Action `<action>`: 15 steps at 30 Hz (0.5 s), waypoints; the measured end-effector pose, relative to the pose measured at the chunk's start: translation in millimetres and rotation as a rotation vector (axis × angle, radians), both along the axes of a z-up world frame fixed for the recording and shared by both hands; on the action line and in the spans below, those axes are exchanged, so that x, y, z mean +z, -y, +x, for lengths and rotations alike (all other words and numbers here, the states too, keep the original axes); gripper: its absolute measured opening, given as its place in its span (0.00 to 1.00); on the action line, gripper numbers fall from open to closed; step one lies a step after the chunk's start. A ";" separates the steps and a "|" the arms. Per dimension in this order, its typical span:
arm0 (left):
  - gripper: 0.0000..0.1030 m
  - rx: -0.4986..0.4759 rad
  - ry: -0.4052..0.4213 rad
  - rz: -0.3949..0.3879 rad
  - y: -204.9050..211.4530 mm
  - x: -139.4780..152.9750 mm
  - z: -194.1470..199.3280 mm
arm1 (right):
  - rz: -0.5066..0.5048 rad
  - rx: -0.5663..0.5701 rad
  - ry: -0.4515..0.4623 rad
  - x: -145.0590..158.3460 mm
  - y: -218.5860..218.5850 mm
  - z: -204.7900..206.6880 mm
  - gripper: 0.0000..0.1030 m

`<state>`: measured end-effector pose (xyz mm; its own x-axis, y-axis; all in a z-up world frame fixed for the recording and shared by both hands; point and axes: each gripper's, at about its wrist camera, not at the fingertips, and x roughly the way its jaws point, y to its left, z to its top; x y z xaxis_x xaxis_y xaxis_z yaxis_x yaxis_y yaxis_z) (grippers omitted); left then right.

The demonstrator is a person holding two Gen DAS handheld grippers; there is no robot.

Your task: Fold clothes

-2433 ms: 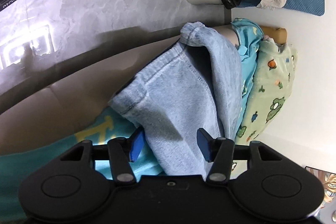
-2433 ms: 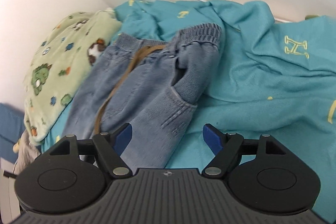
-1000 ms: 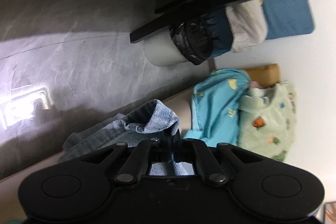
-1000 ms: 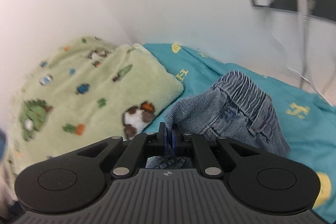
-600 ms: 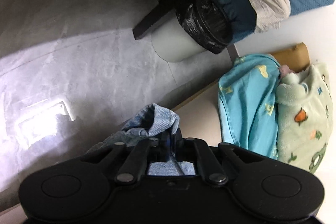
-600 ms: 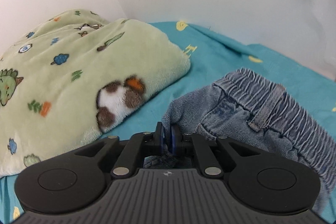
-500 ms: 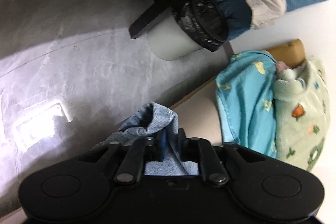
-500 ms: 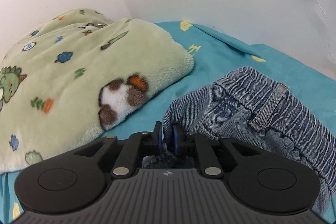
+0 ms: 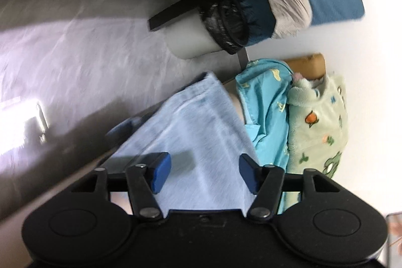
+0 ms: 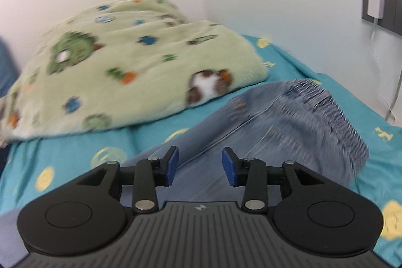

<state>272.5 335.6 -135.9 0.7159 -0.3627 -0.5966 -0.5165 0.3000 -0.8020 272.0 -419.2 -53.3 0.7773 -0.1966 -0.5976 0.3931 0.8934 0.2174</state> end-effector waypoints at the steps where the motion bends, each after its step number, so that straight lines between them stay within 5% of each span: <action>1: 0.61 0.014 -0.011 -0.014 -2.9 -2.7 -8.4 | 0.000 0.018 0.006 3.9 -11.1 -10.2 0.42; 8: 0.63 0.064 -0.045 -0.182 -18.1 -41.2 -37.7 | 0.045 0.118 0.001 17.7 -64.1 -51.4 0.48; 15: 0.63 0.089 -0.046 -0.247 -14.5 -78.9 -16.0 | 0.112 0.152 -0.017 9.6 -101.9 -84.7 0.50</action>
<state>256.5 350.1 -214.8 0.7258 -0.4378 -0.5306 -0.5697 0.0499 -0.8204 187.3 -317.3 -43.7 0.7827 -0.0090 -0.6223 0.2596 0.9135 0.3133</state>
